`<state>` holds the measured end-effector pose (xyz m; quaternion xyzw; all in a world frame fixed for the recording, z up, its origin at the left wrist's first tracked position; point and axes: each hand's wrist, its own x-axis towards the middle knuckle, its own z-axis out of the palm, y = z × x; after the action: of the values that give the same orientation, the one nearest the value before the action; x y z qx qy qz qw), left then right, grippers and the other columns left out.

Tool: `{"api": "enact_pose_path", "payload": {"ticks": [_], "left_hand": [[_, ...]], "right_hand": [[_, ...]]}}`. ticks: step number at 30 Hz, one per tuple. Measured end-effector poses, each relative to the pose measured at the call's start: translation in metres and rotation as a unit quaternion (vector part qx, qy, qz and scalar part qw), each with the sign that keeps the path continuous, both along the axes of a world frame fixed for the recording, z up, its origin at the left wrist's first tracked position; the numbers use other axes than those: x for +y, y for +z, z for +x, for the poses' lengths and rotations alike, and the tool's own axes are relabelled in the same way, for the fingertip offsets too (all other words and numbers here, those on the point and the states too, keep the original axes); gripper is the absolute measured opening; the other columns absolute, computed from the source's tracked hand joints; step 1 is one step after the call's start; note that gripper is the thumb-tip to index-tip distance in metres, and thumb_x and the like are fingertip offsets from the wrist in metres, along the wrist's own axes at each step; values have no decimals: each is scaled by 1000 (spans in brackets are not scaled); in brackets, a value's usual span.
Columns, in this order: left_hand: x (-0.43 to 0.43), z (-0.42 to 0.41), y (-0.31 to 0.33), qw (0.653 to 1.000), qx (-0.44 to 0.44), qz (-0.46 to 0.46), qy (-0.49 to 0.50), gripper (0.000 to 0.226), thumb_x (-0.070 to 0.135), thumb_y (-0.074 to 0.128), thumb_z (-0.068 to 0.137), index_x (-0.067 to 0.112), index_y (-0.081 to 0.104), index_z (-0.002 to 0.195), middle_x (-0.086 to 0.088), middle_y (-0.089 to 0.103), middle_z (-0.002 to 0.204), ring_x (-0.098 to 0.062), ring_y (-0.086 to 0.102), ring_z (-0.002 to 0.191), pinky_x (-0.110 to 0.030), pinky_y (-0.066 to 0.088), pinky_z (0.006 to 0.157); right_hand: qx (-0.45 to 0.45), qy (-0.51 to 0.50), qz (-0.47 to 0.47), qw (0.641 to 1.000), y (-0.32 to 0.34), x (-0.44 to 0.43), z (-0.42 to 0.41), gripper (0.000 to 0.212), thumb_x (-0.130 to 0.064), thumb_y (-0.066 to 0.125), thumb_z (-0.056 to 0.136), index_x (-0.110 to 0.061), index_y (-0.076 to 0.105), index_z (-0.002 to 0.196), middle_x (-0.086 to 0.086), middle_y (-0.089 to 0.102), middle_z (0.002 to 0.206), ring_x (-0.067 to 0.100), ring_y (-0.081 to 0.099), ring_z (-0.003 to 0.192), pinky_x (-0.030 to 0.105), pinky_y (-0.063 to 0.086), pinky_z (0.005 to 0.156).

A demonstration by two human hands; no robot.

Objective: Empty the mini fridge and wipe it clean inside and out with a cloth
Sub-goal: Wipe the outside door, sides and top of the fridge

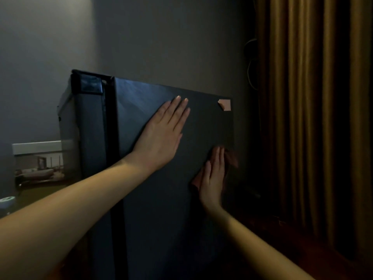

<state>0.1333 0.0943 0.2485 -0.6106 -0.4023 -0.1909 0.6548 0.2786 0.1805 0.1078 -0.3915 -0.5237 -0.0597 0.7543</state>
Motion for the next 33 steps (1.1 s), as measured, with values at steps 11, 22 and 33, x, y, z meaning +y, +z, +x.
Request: {"api": "enact_pose_path", "payload": {"ticks": [11, 22, 33], "left_hand": [[-2, 1, -74, 998, 31, -48, -4, 60, 27, 4, 100, -5, -14, 147, -18, -12, 159, -32, -5, 148, -43, -11, 116], [-1, 2, -98, 996, 60, -69, 1, 64, 27, 10, 100, -9, -21, 144, -24, -23, 154, -35, -16, 145, -46, -17, 115], [1, 1, -114, 993, 51, -103, -3, 65, 27, 18, 103, -6, -16, 147, -19, -22, 155, -33, -13, 146, -45, -23, 113]], "right_hand": [[238, -19, -217, 946, -120, 29, 27, 51, -23, 30, 104, 3, 25, 148, 23, 23, 156, 33, 20, 146, 28, 11, 116], [-21, 15, -14, 1000, -4, -15, -14, 57, -41, 24, 99, -21, 21, 152, -4, 13, 161, -1, 9, 145, 13, 4, 115], [195, -10, -234, 953, -123, 31, 44, 46, -19, 29, 106, 2, 28, 147, 22, 21, 156, 33, 17, 147, 27, 6, 117]]}}
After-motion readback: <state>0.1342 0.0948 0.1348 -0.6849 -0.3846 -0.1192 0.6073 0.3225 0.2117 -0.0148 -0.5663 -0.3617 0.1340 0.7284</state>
